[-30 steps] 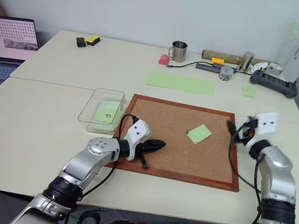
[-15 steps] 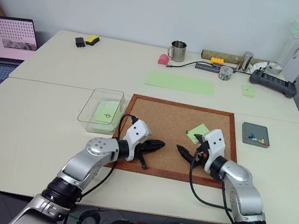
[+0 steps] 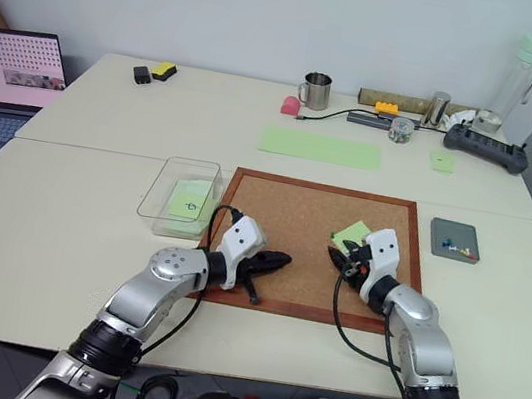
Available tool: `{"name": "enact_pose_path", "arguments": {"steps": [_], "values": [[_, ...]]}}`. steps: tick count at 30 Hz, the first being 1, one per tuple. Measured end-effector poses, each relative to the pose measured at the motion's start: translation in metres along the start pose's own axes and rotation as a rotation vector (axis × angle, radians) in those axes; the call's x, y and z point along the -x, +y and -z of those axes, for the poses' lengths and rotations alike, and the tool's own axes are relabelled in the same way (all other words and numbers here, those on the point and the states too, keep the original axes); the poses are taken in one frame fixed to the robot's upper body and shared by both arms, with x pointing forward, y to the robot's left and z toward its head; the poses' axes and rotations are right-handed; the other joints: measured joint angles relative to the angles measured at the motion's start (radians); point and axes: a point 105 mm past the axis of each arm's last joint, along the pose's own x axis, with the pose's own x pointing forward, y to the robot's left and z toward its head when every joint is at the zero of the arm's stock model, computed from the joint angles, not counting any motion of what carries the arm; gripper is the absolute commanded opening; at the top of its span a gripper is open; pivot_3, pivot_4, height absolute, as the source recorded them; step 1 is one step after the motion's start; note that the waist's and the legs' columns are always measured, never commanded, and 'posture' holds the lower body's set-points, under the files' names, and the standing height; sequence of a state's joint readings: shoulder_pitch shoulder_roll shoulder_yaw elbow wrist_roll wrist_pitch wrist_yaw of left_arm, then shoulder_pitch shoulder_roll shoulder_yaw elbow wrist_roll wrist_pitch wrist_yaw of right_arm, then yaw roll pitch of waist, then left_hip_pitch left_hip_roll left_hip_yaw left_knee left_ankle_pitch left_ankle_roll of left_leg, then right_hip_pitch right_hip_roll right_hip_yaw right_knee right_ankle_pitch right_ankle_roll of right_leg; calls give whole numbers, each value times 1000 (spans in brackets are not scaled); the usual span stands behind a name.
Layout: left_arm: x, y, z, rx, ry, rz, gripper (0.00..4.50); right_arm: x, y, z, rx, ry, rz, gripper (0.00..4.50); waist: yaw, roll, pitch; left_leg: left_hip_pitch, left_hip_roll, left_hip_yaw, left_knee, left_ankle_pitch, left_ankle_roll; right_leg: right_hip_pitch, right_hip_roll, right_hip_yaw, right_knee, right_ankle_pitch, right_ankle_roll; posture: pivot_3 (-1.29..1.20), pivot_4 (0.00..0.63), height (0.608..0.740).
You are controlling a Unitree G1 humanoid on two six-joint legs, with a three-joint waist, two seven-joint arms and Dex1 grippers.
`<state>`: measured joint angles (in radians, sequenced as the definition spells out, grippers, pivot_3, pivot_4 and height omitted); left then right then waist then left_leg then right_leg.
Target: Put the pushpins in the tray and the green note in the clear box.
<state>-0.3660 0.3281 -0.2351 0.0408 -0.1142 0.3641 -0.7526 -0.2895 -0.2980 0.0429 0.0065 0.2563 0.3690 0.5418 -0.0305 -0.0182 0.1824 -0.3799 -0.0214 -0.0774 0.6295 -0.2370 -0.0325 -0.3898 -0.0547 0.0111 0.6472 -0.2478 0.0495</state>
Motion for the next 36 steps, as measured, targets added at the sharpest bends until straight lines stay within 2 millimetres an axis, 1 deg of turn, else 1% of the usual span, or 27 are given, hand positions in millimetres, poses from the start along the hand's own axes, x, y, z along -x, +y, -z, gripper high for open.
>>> {"name": "enact_pose_path", "arguments": {"steps": [3,5,17,18,19,21,23,28,33,35,36], "values": [[0,0,0,1,1,0,0,1,-3,0,-4,0,16,398,0,0,0,0,0,0,0,0,0,0,0,0,0,0,0,0,150,740],[0,0,0,2,2,0,0,1,-4,1,-8,-2,27,19,0,0,0,0,0,0,0,0,0,0,0,0,0,0,0,0,150,740],[2,0,0,8,5,-9,0,-2,-4,0,-64,-29,56,4,-2,0,0,0,0,0,0,0,0,0,0,1,0,0,0,0,150,740],[2,0,0,8,5,-10,0,-2,-2,-4,-104,-58,51,4,-2,0,0,0,0,0,0,0,0,-1,0,1,0,0,0,0,150,740],[2,0,0,8,6,-10,0,-1,0,-13,-132,-103,39,4,-2,0,0,0,0,0,0,0,0,-1,0,1,0,0,0,0,150,740],[2,0,0,9,6,-10,0,-2,9,-34,-138,-180,-5,4,-2,0,0,0,0,-1,0,0,0,-1,0,0,0,0,0,0,150,740],[2,0,0,10,6,-6,0,-1,15,-44,-127,-212,-27,4,0,0,0,0,0,-1,0,0,0,0,0,0,0,0,0,0,150,740],[2,0,0,11,7,-6,0,1,15,-37,-134,-186,-24,4,1,0,0,0,0,-1,0,0,0,0,0,0,0,0,0,0,150,740],[2,0,0,11,8,-6,0,2,10,-36,-131,-174,-3,4,1,0,0,0,0,-1,0,0,0,0,0,0,0,0,0,0,150,740],[2,0,0,11,8,-6,0,4,6,-37,-129,-177,17,4,1,0,0,0,0,-1,0,0,0,0,0,0,0,0,0,0,150,740],[2,-1,0,11,8,-4,0,7,-2,-39,-124,-182,48,4,1,0,0,0,0,-1,0,0,0,0,0,0,0,0,0,0,150,740]]}}
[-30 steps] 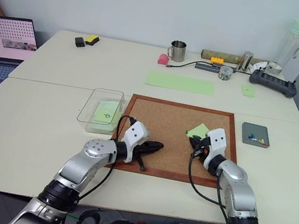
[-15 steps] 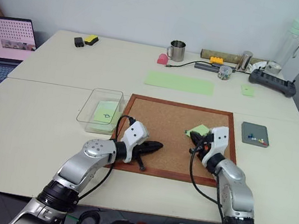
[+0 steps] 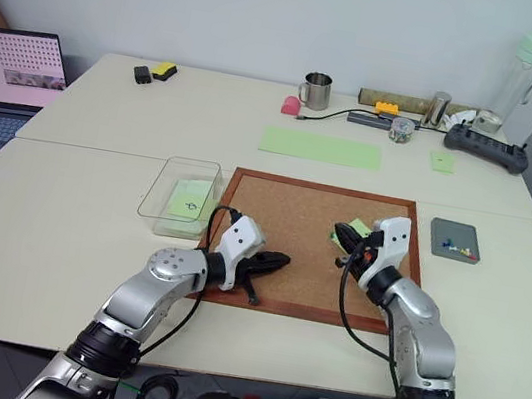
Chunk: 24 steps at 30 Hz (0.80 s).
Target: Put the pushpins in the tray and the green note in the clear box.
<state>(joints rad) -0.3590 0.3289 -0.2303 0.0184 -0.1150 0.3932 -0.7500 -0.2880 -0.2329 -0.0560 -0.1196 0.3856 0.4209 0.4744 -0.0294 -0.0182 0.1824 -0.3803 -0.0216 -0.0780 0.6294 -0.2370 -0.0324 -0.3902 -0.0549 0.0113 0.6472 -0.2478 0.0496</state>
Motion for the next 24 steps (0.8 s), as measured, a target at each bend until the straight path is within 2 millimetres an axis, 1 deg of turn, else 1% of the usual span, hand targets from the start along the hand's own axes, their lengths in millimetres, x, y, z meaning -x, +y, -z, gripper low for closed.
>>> {"name": "enact_pose_path", "arguments": {"steps": [1,2,3,5,7,8,9,12,16,17,18,23,24], "values": [[0,0,0,1,0,1,0,4,-14,-7,22,-11,53,4,0,0,0,0,0,0,0,0,0,0,0,0,0,0,0,0,150,740],[0,0,0,1,1,1,0,7,-23,-12,41,-14,91,4,0,0,0,0,0,0,0,0,0,0,0,0,0,0,0,0,150,740],[0,0,0,1,1,1,0,11,-38,-18,63,-19,149,4,0,0,0,0,0,1,0,0,0,0,0,0,0,0,0,0,150,740],[0,0,0,2,2,1,0,21,-75,-29,123,-13,293,4,0,0,0,0,0,3,0,0,0,0,0,0,0,0,0,0,150,740],[0,0,0,0,2,2,0,32,-102,-36,142,-11,405,4,0,0,0,0,0,3,0,0,0,0,0,0,0,0,0,0,150,740],[1,1,1,-1,5,0,0,35,-111,-39,136,-14,442,4,-2,0,0,1,1,3,0,0,0,0,1,0,0,0,-1,0,150,740],[1,1,0,-4,3,0,0,38,-124,-37,117,-1,487,4,-2,0,0,1,0,4,0,0,0,0,0,0,0,0,-1,0,150,740],[1,1,-1,-4,2,1,0,41,-149,-29,48,33,565,4,-2,0,0,1,0,5,0,0,0,0,0,2,0,0,-1,0,150,740],[0,0,-1,-5,0,3,0,36,-161,-23,-10,42,587,653,-1,0,0,0,0,5,0,0,0,0,0,2,0,0,-1,0,150,740],[0,0,-1,-4,-2,3,0,35,-164,-21,-16,41,593,902,-1,0,0,0,0,5,0,0,0,0,0,1,0,0,-1,0,150,740],[0,0,-1,-4,-1,3,0,34,-166,-19,-20,43,596,1048,-1,0,0,0,0,5,0,0,0,0,0,2,0,0,-1,0,150,740],[1,0,0,1,2,-2,0,41,-180,-17,-10,46,637,2042,-2,0,0,0,0,6,0,0,0,0,0,2,0,0,-1,0,150,740],[1,0,0,1,3,-4,0,43,-183,-18,-3,41,645,2310,-2,0,0,0,0,6,0,0,0,0,0,2,0,0,-1,0,150,740]]}}
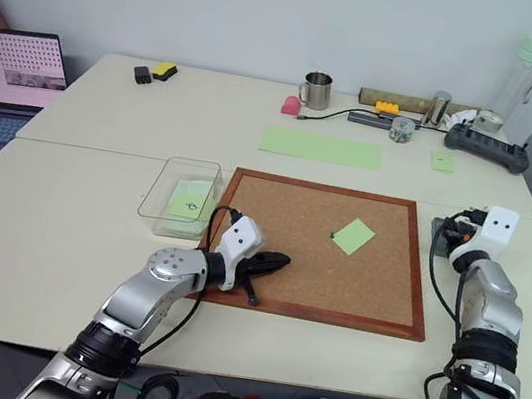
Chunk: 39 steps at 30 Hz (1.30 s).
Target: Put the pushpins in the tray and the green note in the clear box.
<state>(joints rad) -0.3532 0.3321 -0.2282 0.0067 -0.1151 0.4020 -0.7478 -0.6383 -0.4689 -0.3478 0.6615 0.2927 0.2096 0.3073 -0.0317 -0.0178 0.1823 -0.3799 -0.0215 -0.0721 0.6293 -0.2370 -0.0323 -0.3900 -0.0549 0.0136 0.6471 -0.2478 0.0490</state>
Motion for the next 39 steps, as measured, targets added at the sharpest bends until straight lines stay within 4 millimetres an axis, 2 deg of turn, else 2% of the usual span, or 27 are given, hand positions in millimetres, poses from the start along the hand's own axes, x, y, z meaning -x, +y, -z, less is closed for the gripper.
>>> {"name": "enact_pose_path", "arguments": {"steps": [6,9,11,13,15,17,18,21,26,30,33,36,37,38,39], "values": [[0,0,0,2,1,-10,0,0,-2,-7,19,-40,-5,3577,-1,0,0,0,0,0,0,0,0,0,0,0,0,0,0,0,150,740],[1,0,0,1,1,-13,0,2,10,-18,48,-78,-72,4209,-2,0,0,0,0,0,0,0,0,0,0,0,0,0,0,0,150,740],[1,0,1,2,2,-14,0,7,36,-28,83,-119,-189,4209,-2,0,0,0,1,-1,0,0,0,0,0,-1,0,0,0,0,150,740],[1,0,1,1,2,-14,0,14,64,-25,94,-115,-314,4209,-1,0,0,0,1,-1,0,0,0,0,1,-1,0,0,0,0,150,740],[1,0,0,1,1,-13,0,24,97,-8,110,-58,-462,4209,1,0,0,0,1,-2,0,0,0,0,0,-1,0,0,0,0,150,740],[1,0,0,1,0,-13,0,33,115,3,125,-22,-550,4209,1,0,0,0,1,-3,0,0,0,0,0,-1,0,0,0,0,150,740],[1,0,0,1,0,-13,0,42,132,14,141,11,-628,4209,2,0,0,0,0,-3,0,0,0,0,0,-1,0,0,0,0,150,740],[1,0,0,1,-1,-14,0,53,155,32,178,62,-732,4209,2,0,0,0,0,-3,0,0,0,0,0,-2,0,0,0,0,150,740],[0,0,0,1,-2,-14,0,57,170,42,202,85,-788,4209,2,0,0,0,0,-3,0,0,0,0,0,-2,0,0,0,0,150,740],[0,0,-1,0,-1,-14,0,50,193,55,181,108,-825,4209,1,0,0,0,0,-3,0,0,0,0,0,-3,0,0,0,0,150,740],[0,0,-1,1,-3,-13,0,42,202,57,194,111,-831,4209,1,0,0,0,0,-3,0,0,0,0,0,-2,0,0,0,0,150,740],[0,0,-1,1,-3,-13,0,34,203,58,216,109,-821,3713,1,0,0,0,0,-3,0,0,0,0,0,-3,0,0,0,0,150,740],[0,0,-1,2,-3,-14,0,33,203,59,216,109,-821,3376,1,0,0,0,0,-3,0,0,0,0,0,-3,0,0,0,0,150,740],[0,0,0,2,-2,-16,0,33,204,59,218,105,-823,3289,1,0,0,0,0,-3,0,0,0,0,0,-3,0,0,0,0,150,740],[1,0,0,4,-1,-17,0,33,204,59,219,102,-825,3012,1,0,0,0,0,-3,0,0,0,0,0,-2,0,0,0,0,150,740]]}}
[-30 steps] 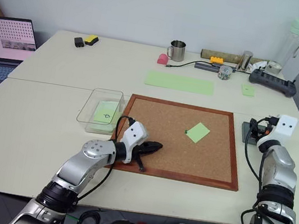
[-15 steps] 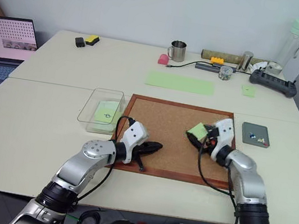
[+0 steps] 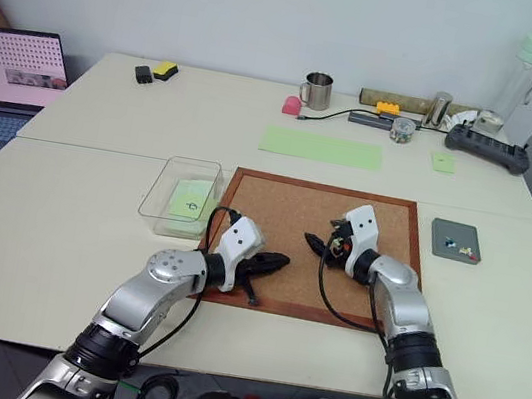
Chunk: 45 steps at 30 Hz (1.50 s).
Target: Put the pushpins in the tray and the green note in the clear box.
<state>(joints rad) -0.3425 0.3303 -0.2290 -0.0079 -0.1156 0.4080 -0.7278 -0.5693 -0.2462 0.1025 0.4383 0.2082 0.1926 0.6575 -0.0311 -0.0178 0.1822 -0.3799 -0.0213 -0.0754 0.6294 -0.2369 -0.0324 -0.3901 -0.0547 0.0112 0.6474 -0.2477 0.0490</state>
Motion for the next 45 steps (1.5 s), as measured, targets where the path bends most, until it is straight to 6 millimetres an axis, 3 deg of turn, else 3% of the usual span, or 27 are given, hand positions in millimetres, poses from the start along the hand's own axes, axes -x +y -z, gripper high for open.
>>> {"name": "enact_pose_path", "arguments": {"steps": [8,14,23,27,29,36,45], "values": [[2,-1,1,1,0,-16,0,1,-2,1,14,-16,0,1497,0,0,0,0,0,-1,0,0,0,0,0,0,0,0,0,0,150,740],[3,-1,1,4,7,-17,0,2,-9,1,13,-25,37,66,0,0,0,0,0,-1,0,0,0,0,0,0,0,0,0,0,150,740],[3,-1,0,-2,4,-15,0,4,-8,-5,15,-32,40,66,0,0,0,-1,0,-2,0,0,0,-1,0,0,0,0,0,0,150,740],[4,-1,1,-2,7,-16,0,10,1,-51,63,-172,15,66,-1,0,0,-1,0,-3,0,0,0,-3,0,1,1,0,0,0,150,740],[3,-1,1,-1,8,-15,0,13,3,-64,85,-210,13,66,0,0,0,-1,0,-3,0,0,0,-2,0,1,1,0,0,0,150,740],[2,-2,-1,21,-10,-11,0,20,0,-59,58,-193,50,66,1,0,0,-1,0,-3,0,0,0,-2,0,1,1,0,0,0,150,740],[-3,-15,-17,192,-96,86,1534,20,-1,-67,60,-224,90,0,1,0,0,-2,0,-3,0,0,0,-2,0,1,0,0,0,0,150,740]]}}
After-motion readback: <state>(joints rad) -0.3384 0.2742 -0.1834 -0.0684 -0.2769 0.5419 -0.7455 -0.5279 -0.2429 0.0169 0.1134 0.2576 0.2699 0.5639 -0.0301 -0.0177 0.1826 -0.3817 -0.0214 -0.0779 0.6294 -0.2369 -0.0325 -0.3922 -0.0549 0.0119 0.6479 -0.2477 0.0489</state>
